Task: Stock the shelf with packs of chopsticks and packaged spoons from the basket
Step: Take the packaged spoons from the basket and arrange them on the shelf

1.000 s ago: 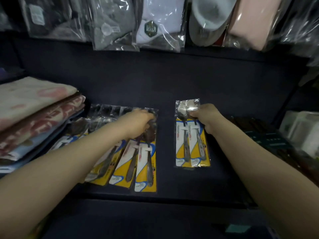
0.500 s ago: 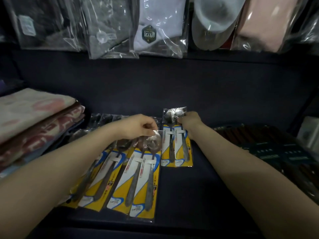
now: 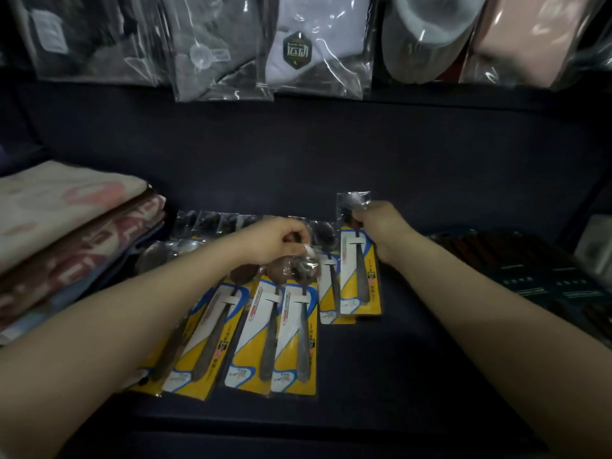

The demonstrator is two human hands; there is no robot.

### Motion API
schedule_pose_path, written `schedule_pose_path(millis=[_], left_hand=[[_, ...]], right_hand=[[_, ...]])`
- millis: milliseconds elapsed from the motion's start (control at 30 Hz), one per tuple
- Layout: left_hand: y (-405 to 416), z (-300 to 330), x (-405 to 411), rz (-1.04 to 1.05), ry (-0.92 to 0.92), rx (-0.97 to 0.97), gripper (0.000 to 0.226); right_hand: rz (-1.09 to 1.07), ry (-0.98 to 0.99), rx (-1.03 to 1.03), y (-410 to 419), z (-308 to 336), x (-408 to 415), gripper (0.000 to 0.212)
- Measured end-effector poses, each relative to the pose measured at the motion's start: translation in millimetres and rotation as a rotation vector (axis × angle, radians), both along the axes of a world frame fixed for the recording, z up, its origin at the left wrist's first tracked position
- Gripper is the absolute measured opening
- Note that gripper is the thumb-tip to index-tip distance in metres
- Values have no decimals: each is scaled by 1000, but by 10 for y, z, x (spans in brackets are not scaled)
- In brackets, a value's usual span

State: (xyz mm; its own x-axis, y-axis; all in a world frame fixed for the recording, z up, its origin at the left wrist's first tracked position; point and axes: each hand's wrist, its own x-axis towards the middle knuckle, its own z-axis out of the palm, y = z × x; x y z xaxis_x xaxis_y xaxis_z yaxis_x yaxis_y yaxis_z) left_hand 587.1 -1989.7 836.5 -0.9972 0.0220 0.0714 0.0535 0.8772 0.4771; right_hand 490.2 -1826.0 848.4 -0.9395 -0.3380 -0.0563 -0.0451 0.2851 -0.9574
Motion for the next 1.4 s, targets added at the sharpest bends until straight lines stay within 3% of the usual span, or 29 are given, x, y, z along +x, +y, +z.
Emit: schedule_pose_path(millis=[133,267,367,467,567,667,800,933,1000,1133,1200,1300,1400], left_hand=[[3,-43,4,10,18,-50,15],[56,24,118,16,55,-230,48],[141,104,428,-10,120,-319,52],[247,105,873,-83,39,-369,58],[269,29,1296,-93,-42,-461,77],[160,-79,1604,-88,-90,-483,107],[70,-239,1724,-28,-155,-374,112],[93,-311,1720,-2,-179,-244,119],[114,-328,1714,6,-172,-217,111],[134,-365,1696,5,-76,-195,113],[74,-366,1807,15,19,-148,102],[-34,-382,2066,85,176,-233,99],[-164,-426,2238,227,169,-303,107]], right_hand=[[130,9,102,125,-115,279,28],[96,-5,110,176,-239,425,24],[64,12,87,194,-247,587,24],[34,222,288,190,-307,758,9],[53,453,566,268,-331,897,51],[209,606,587,377,-357,1142,46],[459,596,774,329,-463,1400,58],[458,682,902,199,-493,1428,68],[447,690,906,191,-500,1448,68],[437,709,933,176,-442,1517,63],[397,798,902,211,-389,1631,62],[452,848,772,272,-282,1944,59],[566,861,873,182,-312,2160,58]])
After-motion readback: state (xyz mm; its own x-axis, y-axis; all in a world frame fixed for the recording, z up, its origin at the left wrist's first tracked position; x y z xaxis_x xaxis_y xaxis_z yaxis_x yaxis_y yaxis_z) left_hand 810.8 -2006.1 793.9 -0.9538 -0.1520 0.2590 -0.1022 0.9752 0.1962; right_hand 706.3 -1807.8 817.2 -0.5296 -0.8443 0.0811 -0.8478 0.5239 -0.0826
